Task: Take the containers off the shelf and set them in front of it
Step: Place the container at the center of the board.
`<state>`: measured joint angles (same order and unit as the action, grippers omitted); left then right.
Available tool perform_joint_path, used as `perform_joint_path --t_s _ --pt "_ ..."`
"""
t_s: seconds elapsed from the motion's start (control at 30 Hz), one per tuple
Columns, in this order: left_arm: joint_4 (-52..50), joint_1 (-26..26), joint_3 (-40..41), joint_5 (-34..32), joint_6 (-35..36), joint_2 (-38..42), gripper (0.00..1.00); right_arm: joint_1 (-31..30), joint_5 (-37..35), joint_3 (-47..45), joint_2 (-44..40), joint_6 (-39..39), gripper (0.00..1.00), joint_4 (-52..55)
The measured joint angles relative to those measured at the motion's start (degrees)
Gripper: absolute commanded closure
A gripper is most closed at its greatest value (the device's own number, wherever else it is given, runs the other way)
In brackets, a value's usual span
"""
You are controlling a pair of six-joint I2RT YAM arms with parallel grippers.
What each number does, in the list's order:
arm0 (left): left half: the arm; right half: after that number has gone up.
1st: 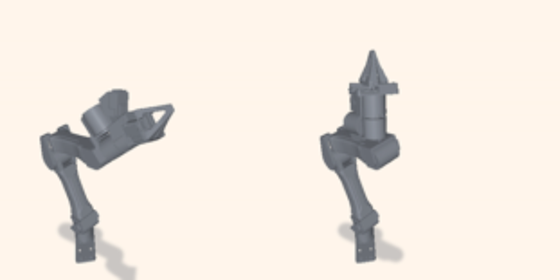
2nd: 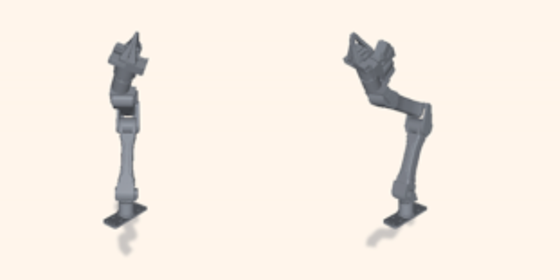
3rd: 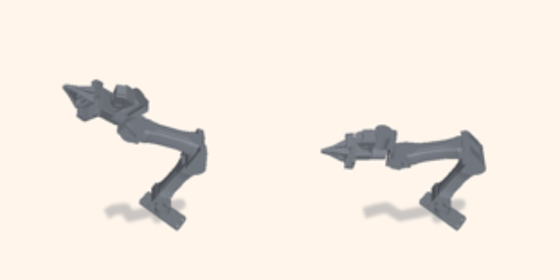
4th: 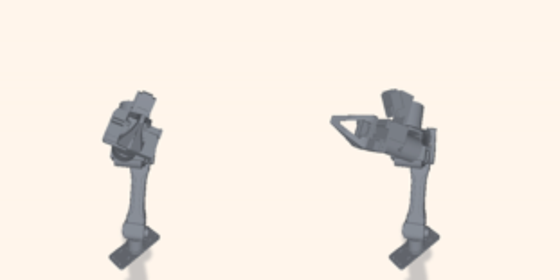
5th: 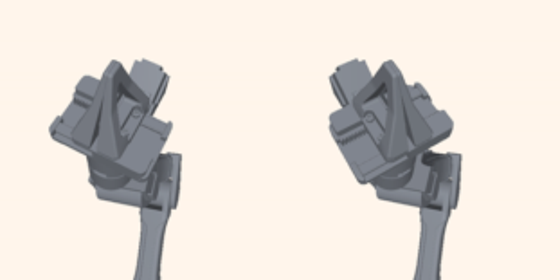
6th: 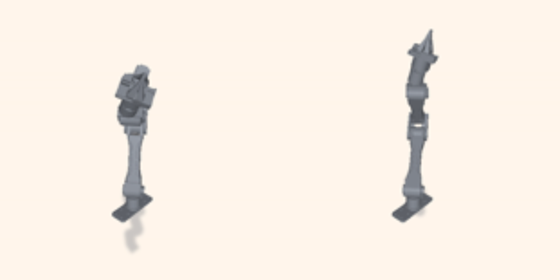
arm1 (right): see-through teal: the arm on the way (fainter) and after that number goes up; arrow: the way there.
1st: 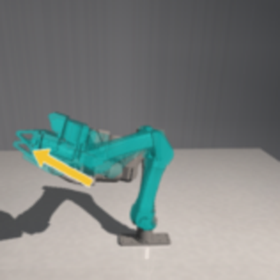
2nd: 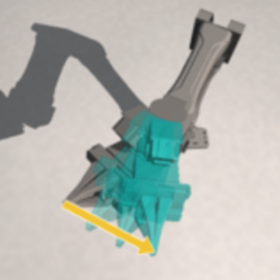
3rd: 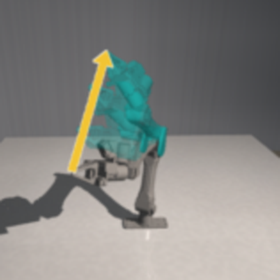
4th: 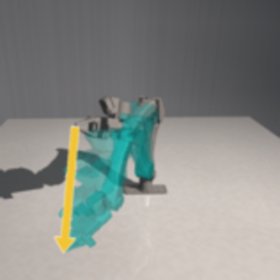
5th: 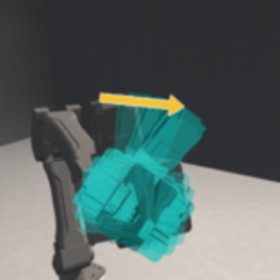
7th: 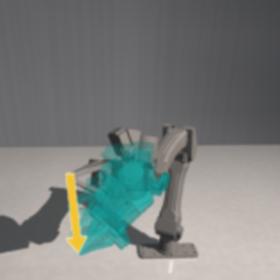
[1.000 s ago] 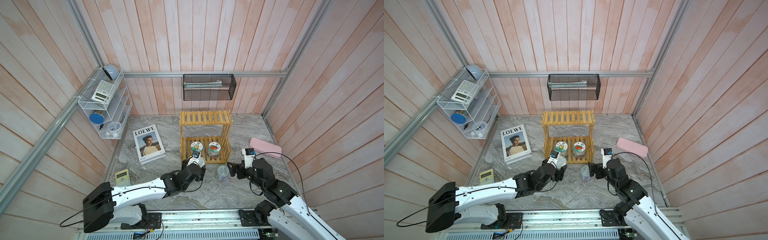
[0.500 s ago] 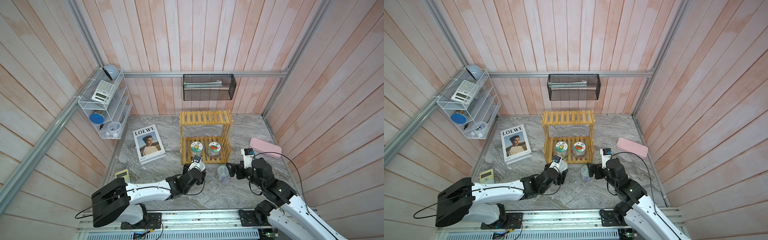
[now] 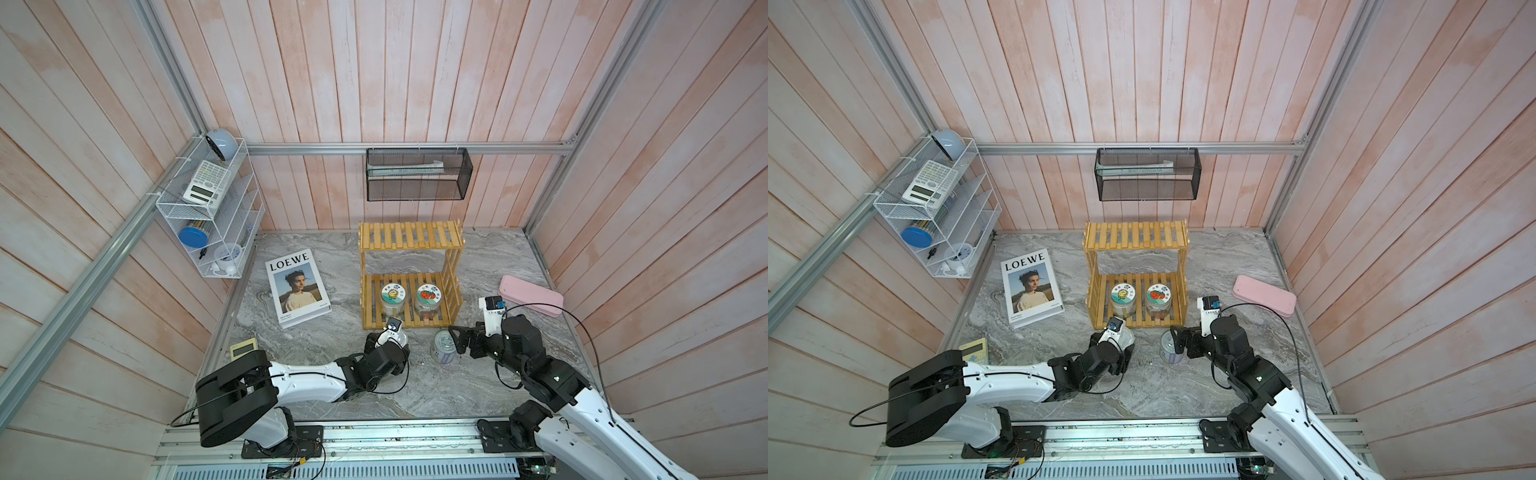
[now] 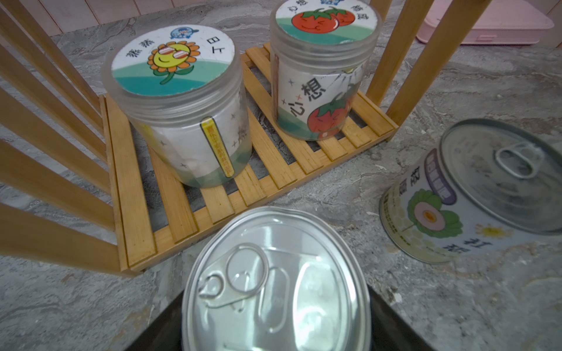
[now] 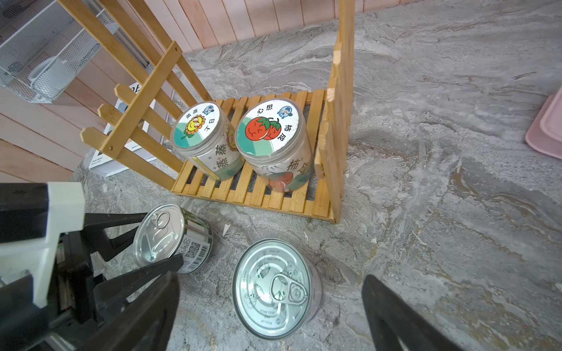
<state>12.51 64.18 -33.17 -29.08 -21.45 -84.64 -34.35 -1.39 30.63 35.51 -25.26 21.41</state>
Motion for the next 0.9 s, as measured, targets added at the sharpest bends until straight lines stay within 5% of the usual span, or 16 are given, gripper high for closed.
perform_joint_path --t_s 0.9 --pt "0.3 -0.4 0.0 -0.3 0.8 -2.3 0.12 -0.2 3.0 5.2 10.4 1.8 0.02 -0.6"
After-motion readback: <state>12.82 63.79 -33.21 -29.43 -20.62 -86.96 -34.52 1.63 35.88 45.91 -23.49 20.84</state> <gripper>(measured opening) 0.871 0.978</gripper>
